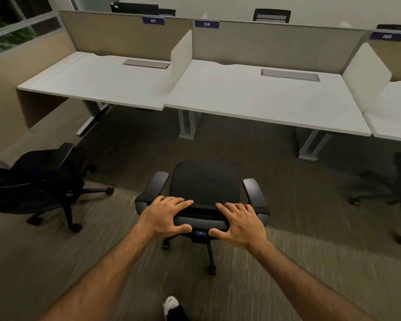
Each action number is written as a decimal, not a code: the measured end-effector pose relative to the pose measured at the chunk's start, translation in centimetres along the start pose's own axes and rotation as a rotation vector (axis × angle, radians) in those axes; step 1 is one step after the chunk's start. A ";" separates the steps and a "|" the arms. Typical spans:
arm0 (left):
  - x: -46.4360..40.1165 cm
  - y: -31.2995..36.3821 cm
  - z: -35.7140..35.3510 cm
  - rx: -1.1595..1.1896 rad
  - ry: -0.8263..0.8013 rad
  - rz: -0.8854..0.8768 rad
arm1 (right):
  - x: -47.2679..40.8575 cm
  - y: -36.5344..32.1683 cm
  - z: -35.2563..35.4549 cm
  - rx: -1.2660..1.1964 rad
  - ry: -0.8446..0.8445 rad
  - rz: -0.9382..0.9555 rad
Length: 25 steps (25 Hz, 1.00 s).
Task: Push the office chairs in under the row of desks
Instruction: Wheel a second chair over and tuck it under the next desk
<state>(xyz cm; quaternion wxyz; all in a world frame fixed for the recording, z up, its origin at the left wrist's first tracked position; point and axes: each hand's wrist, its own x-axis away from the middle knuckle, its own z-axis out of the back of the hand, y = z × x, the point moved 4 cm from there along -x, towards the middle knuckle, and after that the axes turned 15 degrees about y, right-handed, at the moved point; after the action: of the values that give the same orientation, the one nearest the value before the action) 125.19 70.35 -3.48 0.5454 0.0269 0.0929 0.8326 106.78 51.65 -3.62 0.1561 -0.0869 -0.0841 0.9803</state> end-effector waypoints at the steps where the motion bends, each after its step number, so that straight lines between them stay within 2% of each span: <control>1: -1.1 -0.6 0.1 0.003 -0.002 -0.011 | -1.0 0.3 -0.1 0.007 0.009 -0.009; 7: -8.9 -4.7 1.1 -0.007 -0.008 -0.097 | -7.7 2.0 -0.5 0.046 0.072 -0.086; 15: -20.0 -10.3 1.3 0.008 -0.008 -0.215 | -17.0 5.4 -1.6 0.071 0.068 -0.206; 25: -31.6 -12.0 1.2 0.026 0.016 -0.241 | -25.8 12.8 -1.3 0.077 0.070 -0.236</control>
<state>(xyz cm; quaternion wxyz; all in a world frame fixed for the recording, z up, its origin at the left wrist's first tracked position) 148.92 46.29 -2.77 0.6402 0.0157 0.1104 0.7601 127.47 31.57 -3.57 0.2763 -0.1045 -0.0506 0.9540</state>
